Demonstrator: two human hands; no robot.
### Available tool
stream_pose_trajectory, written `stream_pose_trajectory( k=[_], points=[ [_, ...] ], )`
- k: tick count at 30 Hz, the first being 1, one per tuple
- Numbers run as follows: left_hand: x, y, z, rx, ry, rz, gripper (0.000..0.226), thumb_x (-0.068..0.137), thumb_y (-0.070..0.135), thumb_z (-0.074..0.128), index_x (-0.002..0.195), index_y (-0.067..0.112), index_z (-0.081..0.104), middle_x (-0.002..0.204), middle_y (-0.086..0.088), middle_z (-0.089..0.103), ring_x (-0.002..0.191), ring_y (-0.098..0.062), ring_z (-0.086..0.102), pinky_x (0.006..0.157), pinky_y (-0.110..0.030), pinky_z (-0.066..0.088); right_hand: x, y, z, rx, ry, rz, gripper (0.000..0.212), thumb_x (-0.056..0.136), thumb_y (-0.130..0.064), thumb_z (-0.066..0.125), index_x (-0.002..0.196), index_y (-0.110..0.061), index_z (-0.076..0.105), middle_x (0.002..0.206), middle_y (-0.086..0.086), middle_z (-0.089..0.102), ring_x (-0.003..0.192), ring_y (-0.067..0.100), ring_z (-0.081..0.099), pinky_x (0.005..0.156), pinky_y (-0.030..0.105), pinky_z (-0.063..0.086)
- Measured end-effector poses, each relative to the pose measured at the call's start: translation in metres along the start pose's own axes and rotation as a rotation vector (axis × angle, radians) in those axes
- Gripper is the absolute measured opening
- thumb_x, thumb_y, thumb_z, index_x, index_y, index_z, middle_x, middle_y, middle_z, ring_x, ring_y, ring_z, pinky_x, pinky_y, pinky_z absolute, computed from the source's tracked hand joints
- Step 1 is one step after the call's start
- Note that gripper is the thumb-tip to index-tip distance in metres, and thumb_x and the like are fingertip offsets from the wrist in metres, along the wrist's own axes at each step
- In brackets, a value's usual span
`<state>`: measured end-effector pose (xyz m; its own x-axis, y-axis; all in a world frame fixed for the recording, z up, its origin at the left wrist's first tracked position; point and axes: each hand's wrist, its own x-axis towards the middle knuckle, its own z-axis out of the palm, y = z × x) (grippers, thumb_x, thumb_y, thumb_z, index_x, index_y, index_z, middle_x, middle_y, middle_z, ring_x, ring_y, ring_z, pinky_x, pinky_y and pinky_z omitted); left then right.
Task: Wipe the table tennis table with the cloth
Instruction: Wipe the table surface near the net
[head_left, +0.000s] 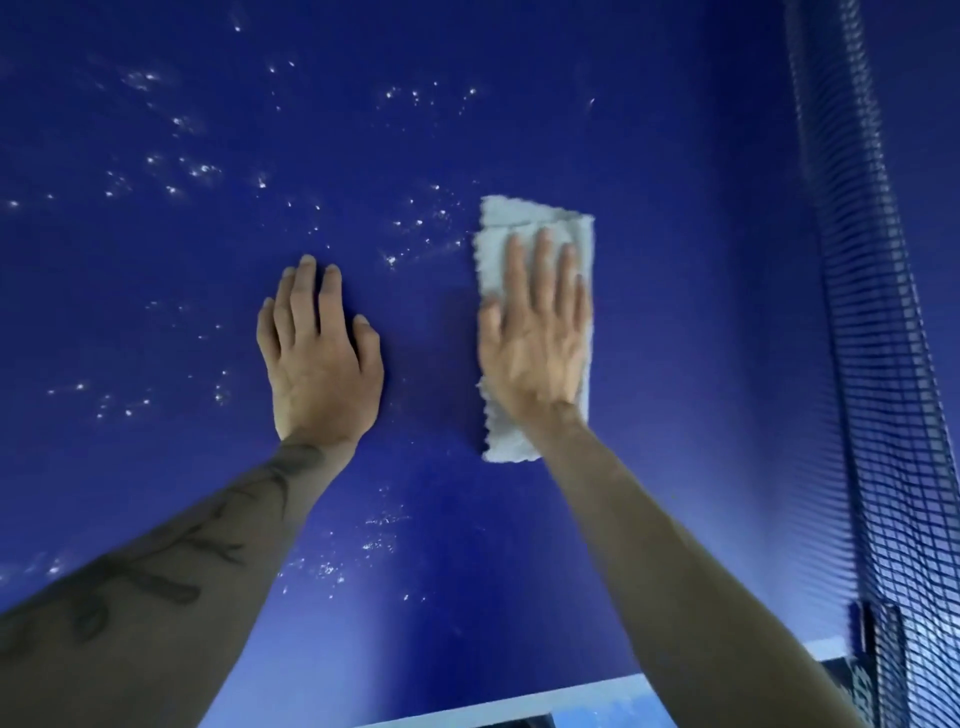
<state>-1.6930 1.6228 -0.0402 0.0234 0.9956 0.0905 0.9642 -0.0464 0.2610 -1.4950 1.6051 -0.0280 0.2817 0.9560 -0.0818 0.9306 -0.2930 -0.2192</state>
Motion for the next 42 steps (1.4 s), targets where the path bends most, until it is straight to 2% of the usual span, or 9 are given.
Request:
stream_pose_trajectory(
  k=[5, 10, 14, 20, 25, 28, 33, 36, 42],
  points=[
    [0.001, 0.001, -0.002, -0.008, 0.023, 0.012, 0.051, 0.106, 0.024, 0.040, 0.153, 0.004, 0.043, 0.165, -0.014, 0.036, 0.154, -0.034, 0.031, 0.127, -0.052, 0.020, -0.051, -0.010, 0.007, -0.022, -0.102, -0.363, 0.065, 0.111, -0.040, 0.031, 0.171, -0.023, 0.015, 0.179, 0.006, 0.007, 0.166, 0.028, 0.001, 0.134, 0.047, 0.011],
    [0.000, 0.001, -0.002, 0.001, 0.011, 0.001, 0.051, 0.107, 0.024, 0.038, 0.154, 0.005, 0.042, 0.166, -0.013, 0.035, 0.155, -0.033, 0.029, 0.128, -0.052, 0.019, -0.020, 0.055, -0.013, -0.046, -0.031, -0.008, 0.064, 0.110, -0.043, 0.024, 0.170, -0.020, 0.021, 0.178, 0.009, 0.014, 0.165, 0.031, 0.009, 0.133, 0.049, 0.014],
    [0.001, 0.000, -0.001, 0.009, -0.025, -0.004, 0.052, 0.107, 0.025, 0.037, 0.156, 0.006, 0.038, 0.168, -0.013, 0.031, 0.157, -0.032, 0.025, 0.130, -0.050, 0.015, 0.022, 0.018, -0.007, -0.010, 0.030, 0.125, 0.066, 0.110, -0.044, 0.021, 0.171, -0.020, 0.011, 0.179, 0.010, 0.007, 0.165, 0.032, 0.003, 0.133, 0.051, 0.010],
    [0.002, 0.001, 0.000, 0.012, -0.004, -0.002, 0.052, 0.107, 0.025, 0.038, 0.156, 0.006, 0.039, 0.168, -0.014, 0.032, 0.156, -0.033, 0.026, 0.129, -0.050, 0.016, -0.011, -0.014, 0.007, -0.042, -0.080, -0.360, 0.064, 0.111, -0.041, 0.027, 0.171, -0.021, 0.015, 0.179, 0.008, 0.008, 0.165, 0.029, 0.002, 0.134, 0.048, 0.011],
    [0.002, 0.000, 0.000, 0.017, -0.010, -0.005, 0.054, 0.106, 0.025, 0.036, 0.157, 0.006, 0.037, 0.168, -0.013, 0.031, 0.157, -0.032, 0.025, 0.129, -0.051, 0.016, 0.026, 0.047, -0.016, -0.044, -0.039, 0.005, 0.065, 0.110, -0.044, 0.018, 0.171, -0.021, 0.017, 0.178, 0.009, 0.011, 0.165, 0.031, 0.007, 0.133, 0.049, 0.012],
    [0.002, 0.000, 0.000, 0.012, -0.017, -0.013, 0.054, 0.106, 0.024, 0.037, 0.157, 0.005, 0.038, 0.168, -0.013, 0.031, 0.157, -0.032, 0.025, 0.130, -0.050, 0.015, 0.066, 0.028, -0.017, -0.019, -0.003, 0.128, 0.066, 0.110, -0.044, 0.017, 0.171, -0.020, 0.009, 0.179, 0.011, 0.003, 0.165, 0.032, 0.001, 0.133, 0.051, 0.007],
    [0.002, 0.001, -0.001, 0.011, -0.022, -0.011, 0.055, 0.105, 0.025, 0.038, 0.157, 0.004, 0.039, 0.169, -0.014, 0.031, 0.157, -0.032, 0.026, 0.130, -0.050, 0.015, 0.046, -0.033, 0.000, -0.041, -0.076, -0.230, 0.067, 0.109, -0.044, 0.018, 0.171, -0.020, 0.014, 0.178, 0.010, 0.008, 0.165, 0.033, 0.003, 0.134, 0.049, 0.009],
    [0.003, 0.002, -0.002, 0.007, -0.021, -0.011, 0.055, 0.106, 0.024, 0.038, 0.157, 0.004, 0.038, 0.168, -0.014, 0.031, 0.157, -0.033, 0.026, 0.129, -0.051, 0.016, 0.021, -0.007, -0.003, -0.067, -0.113, -0.381, 0.063, 0.111, -0.041, 0.025, 0.171, -0.023, 0.016, 0.179, 0.007, 0.008, 0.165, 0.029, 0.003, 0.134, 0.047, 0.009],
    [0.002, 0.002, 0.002, 0.017, 0.015, -0.016, 0.055, 0.104, 0.023, 0.041, 0.156, 0.004, 0.040, 0.167, -0.015, 0.034, 0.156, -0.034, 0.028, 0.128, -0.053, 0.018, 0.084, 0.040, -0.024, -0.044, -0.055, 0.050, 0.065, 0.111, -0.043, 0.019, 0.171, -0.021, 0.009, 0.179, 0.010, 0.004, 0.165, 0.031, 0.002, 0.134, 0.050, 0.006]
  ],
)
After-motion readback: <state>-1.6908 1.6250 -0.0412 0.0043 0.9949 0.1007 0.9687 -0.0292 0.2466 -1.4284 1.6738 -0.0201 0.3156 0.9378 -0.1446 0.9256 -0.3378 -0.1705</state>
